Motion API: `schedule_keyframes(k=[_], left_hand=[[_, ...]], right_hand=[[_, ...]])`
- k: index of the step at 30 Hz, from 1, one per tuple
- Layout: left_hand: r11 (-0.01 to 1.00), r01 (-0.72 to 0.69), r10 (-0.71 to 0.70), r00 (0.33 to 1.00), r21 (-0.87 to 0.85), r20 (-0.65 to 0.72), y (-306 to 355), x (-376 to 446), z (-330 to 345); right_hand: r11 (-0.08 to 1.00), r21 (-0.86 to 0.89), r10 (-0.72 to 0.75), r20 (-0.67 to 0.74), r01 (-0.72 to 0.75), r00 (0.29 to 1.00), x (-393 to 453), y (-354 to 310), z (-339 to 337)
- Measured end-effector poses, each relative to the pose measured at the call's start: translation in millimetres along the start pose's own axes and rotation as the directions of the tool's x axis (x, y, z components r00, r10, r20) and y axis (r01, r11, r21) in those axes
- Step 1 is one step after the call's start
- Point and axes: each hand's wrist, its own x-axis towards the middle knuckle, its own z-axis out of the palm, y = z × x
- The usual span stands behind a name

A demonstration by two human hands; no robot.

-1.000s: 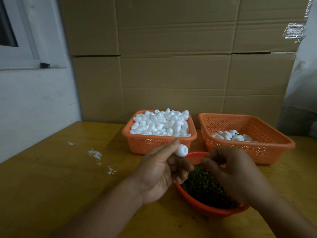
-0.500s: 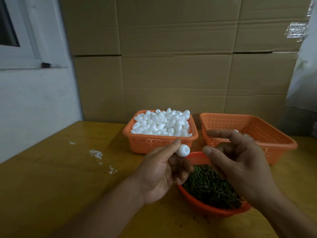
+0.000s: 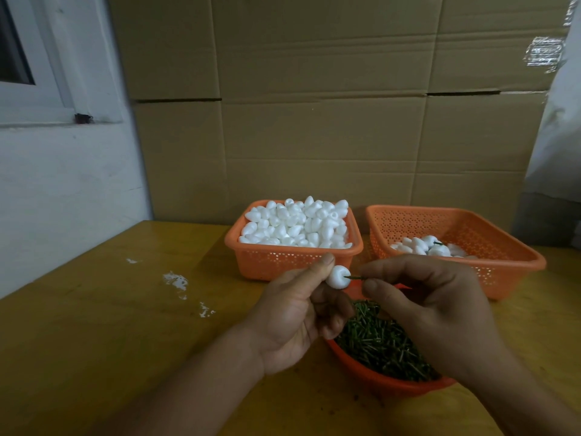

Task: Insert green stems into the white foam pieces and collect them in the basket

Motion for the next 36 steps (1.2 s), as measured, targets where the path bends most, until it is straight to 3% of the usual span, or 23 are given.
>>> schedule_keyframes(k=[9,14,30,36], left_hand=[[0.999,-0.022,0.022,1.000,0.025,0.003,-2,0,1],[0.997,-0.049,0.050,0.999,0.055,-0.002,-4,2,0],[0.972,-0.223,0.226,0.974,0.078,-0.031,-8,4,0],[0.942,-0.293,0.304,0.951,0.162,-0.051,-10,5,-1]], right_hand=[[0.952,-0.279,-0.137,-0.018,0.126,0.990,-4,-3,2],[0.929,-0.334,-0.174,-0.021,0.157,0.985,-4,-1,5],[0.961,-0.277,0.001,-0.072,-0.021,0.997,-7,10,15],[0.976,-0.219,-0.006,-0.054,-0.006,0.999,-8,12,20]])
